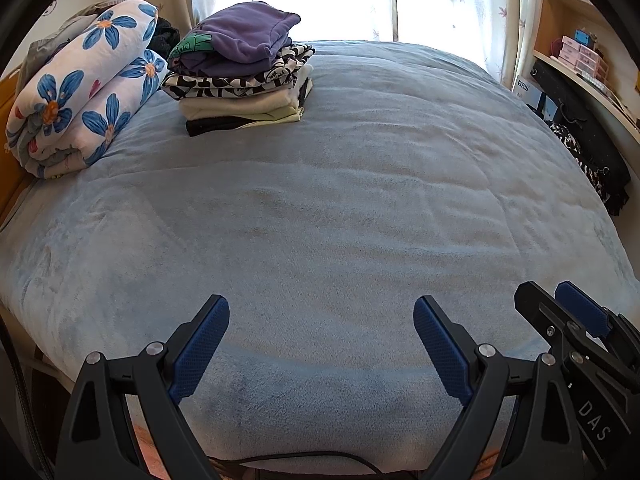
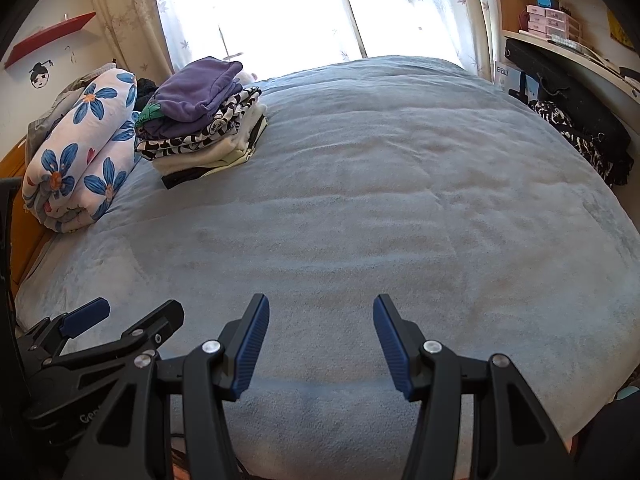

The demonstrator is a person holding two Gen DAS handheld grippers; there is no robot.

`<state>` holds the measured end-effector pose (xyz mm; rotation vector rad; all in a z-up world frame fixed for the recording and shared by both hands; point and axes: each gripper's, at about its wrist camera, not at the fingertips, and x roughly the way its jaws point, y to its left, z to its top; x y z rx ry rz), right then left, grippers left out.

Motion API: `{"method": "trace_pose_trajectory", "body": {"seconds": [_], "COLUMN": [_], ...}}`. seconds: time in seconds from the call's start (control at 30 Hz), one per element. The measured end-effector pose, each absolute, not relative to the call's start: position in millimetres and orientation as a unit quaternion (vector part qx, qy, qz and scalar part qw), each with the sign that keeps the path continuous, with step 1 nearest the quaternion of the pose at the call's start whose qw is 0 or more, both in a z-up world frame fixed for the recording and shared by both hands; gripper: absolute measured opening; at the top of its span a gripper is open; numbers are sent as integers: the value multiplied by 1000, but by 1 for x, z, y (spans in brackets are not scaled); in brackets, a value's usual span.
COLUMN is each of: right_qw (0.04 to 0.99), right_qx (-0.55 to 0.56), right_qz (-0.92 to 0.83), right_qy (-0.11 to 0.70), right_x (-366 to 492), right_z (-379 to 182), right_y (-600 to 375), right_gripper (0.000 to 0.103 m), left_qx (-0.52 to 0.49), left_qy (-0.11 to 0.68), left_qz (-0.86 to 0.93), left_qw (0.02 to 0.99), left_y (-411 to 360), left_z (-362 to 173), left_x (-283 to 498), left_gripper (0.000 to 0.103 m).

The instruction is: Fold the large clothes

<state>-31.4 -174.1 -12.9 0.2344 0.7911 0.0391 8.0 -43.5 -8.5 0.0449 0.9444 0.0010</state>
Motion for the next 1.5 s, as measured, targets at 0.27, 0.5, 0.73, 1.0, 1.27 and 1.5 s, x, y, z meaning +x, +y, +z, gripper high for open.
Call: {"method": "trace_pose_trajectory", "body": {"seconds": [0.27,0.5,0.73,1.0,1.27,1.5], "right_qw": [915,915,915,915,915,915], "right_qx": [114,114,114,114,114,115], "right_qz": [19,19,20,18,19,18], "right_qy": [386,385,386,386,387,387], "right_x": [-31,-31,-31,-32,-32,-32], "right_z": [-13,-13,-13,-14,-15,-17], "right_y": [-174,-174,-175,-174,-173,-172], "right_gripper": [55,55,55,55,55,55], "left_qx": [21,20,20,19,19,19], "left_qy": [456,456,456,458,458,459], "left_qz": [2,2,2,3,3,3], "left_qw": [890,890,890,889,889,888], "left_y": [-44,-44,-43,-42,-42,-41], "left_z": [-10,-11,-11,-12,-12,-13], "left_x": [9,8,7,6,5,4], "left_gripper": [92,92,91,91,90,89]}}
